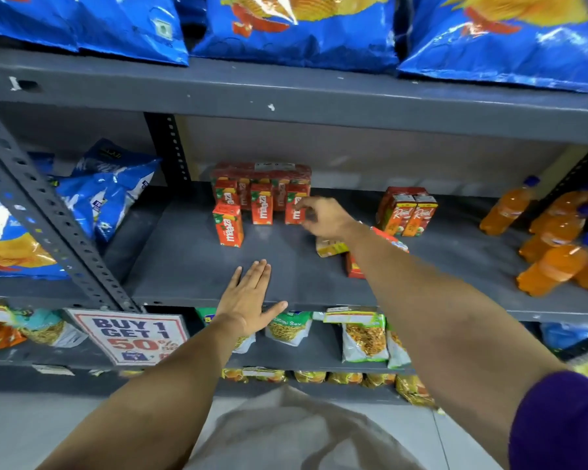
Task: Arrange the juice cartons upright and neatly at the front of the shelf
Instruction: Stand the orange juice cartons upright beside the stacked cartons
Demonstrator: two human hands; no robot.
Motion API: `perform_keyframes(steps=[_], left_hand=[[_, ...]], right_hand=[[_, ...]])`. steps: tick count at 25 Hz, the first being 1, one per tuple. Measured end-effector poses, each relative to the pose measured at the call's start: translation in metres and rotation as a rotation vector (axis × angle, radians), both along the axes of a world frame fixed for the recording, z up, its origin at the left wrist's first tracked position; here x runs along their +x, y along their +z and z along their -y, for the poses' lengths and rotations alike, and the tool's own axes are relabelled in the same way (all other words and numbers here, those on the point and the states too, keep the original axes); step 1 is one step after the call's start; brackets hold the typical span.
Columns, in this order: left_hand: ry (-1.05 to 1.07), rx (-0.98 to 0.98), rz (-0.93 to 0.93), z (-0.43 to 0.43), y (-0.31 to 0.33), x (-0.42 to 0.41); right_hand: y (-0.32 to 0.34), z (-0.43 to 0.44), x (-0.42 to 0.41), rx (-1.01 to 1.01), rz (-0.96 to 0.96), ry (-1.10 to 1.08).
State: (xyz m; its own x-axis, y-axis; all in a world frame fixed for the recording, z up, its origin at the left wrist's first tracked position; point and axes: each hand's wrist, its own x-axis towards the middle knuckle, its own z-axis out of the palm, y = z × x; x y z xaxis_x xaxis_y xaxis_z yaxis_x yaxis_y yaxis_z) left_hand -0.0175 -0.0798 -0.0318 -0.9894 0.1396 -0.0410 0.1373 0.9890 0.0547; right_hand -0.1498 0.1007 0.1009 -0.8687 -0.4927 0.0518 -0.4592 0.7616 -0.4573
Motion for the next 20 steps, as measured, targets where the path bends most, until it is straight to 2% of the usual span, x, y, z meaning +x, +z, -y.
perform_keyframes(steps=[5,7,12,15,17,20], left_hand=[[0.029,-0.005,0.025,-0.031,-0.001,-0.002],[0.037,-0.004,0.031,-0.032,-0.002,0.000],[0.051,0.029,0.060,-0.030,0.001,0.005],[0.048,0.033,0.078,-0.027,0.004,0.007],[0.043,0.036,0.082,-0.026,0.005,0.008],[0.053,0.047,0.083,-0.026,0.006,0.008]], right_hand=[[-0.007,-0.108,-0.011,0.207,-0.009,-0.241],[-0.020,-0.132,-0.008,0.249,0.052,-0.303],[-0.032,-0.149,-0.012,0.216,0.189,-0.321],[-0.037,-0.166,-0.013,0.365,0.266,-0.322],[-0.044,-0.175,-0.013,0.449,0.248,-0.315],[-0.040,-0.179,-0.011,0.384,0.182,-0.324]])
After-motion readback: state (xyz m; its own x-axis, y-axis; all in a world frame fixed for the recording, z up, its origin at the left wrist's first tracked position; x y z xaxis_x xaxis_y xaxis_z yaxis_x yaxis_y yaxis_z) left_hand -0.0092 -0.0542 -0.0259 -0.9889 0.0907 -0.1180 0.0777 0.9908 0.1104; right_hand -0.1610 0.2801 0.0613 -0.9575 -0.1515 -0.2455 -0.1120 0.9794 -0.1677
